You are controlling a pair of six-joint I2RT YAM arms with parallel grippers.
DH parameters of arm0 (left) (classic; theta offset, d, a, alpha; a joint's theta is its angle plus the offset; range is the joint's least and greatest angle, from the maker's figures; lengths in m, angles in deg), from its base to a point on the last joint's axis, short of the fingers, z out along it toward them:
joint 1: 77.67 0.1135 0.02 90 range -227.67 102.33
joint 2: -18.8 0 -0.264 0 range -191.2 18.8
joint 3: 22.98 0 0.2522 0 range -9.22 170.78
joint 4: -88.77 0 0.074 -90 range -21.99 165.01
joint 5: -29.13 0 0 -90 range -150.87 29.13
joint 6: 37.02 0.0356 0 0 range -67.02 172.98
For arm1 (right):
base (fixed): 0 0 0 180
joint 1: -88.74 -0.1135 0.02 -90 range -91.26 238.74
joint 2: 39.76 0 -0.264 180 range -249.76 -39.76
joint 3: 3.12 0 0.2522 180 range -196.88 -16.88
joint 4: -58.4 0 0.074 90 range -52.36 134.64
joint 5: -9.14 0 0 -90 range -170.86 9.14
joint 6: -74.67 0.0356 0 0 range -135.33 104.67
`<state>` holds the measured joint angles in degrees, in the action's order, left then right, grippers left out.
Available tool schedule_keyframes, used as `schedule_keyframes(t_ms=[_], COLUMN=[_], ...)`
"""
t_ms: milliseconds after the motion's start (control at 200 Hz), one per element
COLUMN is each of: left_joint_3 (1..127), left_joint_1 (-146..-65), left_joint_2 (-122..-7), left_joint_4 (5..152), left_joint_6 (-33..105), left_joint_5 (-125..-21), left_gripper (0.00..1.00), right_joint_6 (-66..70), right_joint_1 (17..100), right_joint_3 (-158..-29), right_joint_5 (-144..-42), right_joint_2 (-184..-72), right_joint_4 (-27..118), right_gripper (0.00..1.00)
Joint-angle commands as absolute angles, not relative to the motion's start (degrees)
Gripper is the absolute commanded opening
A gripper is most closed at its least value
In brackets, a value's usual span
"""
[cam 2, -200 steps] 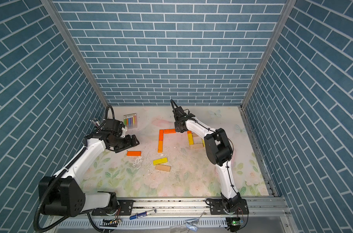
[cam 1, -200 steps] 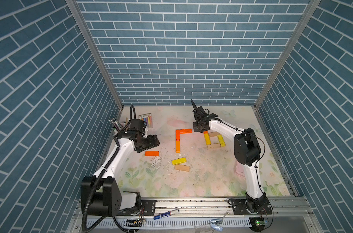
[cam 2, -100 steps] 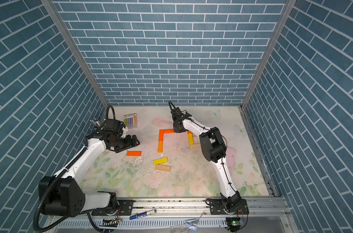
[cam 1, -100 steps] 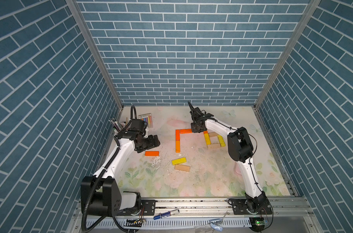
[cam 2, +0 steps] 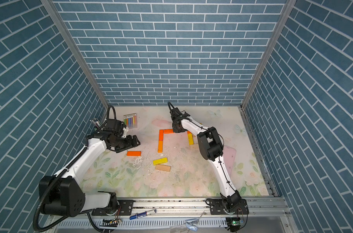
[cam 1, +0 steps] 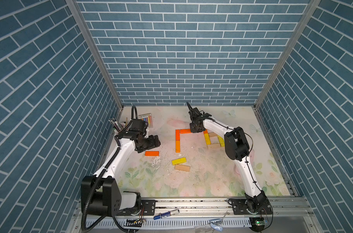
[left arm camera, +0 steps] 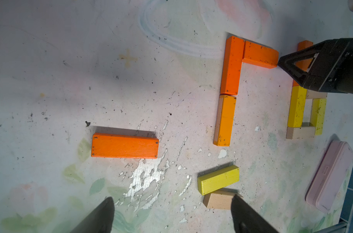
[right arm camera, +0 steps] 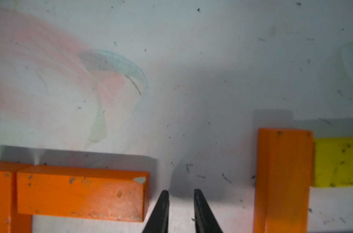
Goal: Assemble the number 6 with building blocks
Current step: Adjust the building block at the center of the board.
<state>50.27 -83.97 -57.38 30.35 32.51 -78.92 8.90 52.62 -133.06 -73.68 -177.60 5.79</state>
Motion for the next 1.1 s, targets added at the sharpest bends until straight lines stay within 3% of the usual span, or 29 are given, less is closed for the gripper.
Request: schedule_keyframes(t_ms=[0, 1095], left_joint_3=[49.8, 49.9], left_joint_1=[-84.3, -84.3], left_joint_2=[-57.9, -57.6], left_joint_4=[30.0, 30.0], left_joint_6=[32.9, 32.9], left_joint_5=[-78.3, -78.2], left_gripper=[0.91, 0.91], right_joint_6=[11.0, 11.9], right_joint_1=[52.4, 52.2], right_joint_3=[-134.4, -134.1], right_joint_5=[-74.5, -76.0], right_joint_2=[-179.1, -179.6], right_joint_4=[3.5, 3.6], right_gripper=[0.26, 0.36])
